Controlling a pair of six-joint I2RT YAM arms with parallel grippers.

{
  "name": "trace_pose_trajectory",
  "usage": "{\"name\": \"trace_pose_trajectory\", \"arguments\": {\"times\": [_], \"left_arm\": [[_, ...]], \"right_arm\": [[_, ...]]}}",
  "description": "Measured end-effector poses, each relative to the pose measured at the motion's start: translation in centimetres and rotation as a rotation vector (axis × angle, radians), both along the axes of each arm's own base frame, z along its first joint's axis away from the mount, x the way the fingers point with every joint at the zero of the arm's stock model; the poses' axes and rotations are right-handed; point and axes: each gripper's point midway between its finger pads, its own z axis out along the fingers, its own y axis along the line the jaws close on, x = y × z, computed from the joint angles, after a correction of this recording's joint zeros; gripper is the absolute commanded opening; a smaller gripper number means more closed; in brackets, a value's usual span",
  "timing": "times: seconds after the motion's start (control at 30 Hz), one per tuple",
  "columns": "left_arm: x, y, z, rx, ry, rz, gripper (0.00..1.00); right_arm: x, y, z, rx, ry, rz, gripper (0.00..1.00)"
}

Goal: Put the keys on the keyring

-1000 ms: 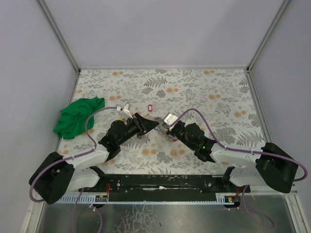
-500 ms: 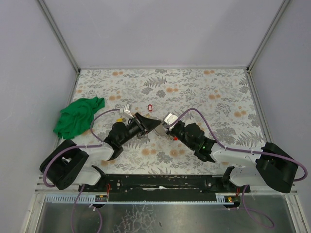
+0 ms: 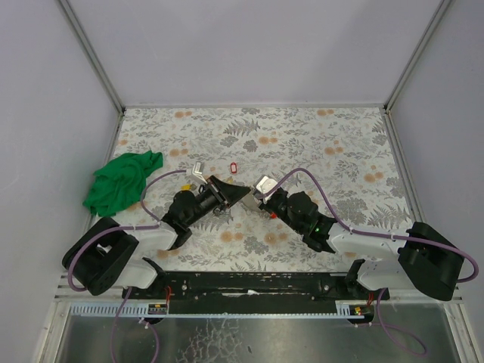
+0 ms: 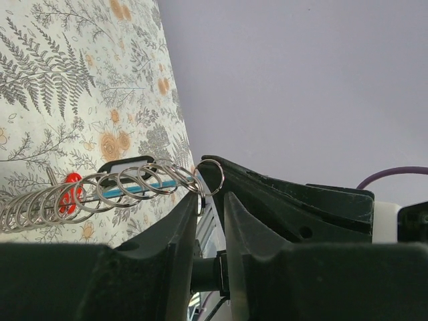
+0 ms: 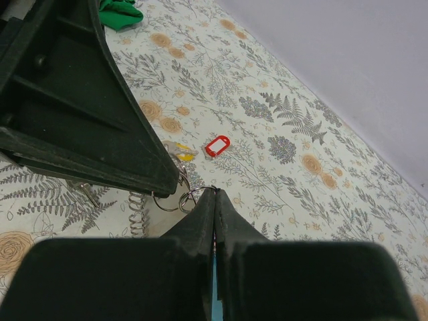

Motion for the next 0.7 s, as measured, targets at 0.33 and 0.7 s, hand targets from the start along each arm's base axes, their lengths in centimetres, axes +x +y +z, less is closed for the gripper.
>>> {"name": "trace_pose_trajectory", "arguments": {"times": [0.33, 0.7], "left_arm": [[0.1, 0.0, -0.5, 0.019, 0.000, 0.000, 0.00], [0.2, 0.9, 0.2, 0.209, -0.065, 0.004, 0.00]], "right_arm": [[-0.1, 0.0, 0.0, 0.002, 0.002, 0.002, 0.01], [-1.5, -1.5, 0.1, -0.041, -0.020, 0.036, 0.31]]}}
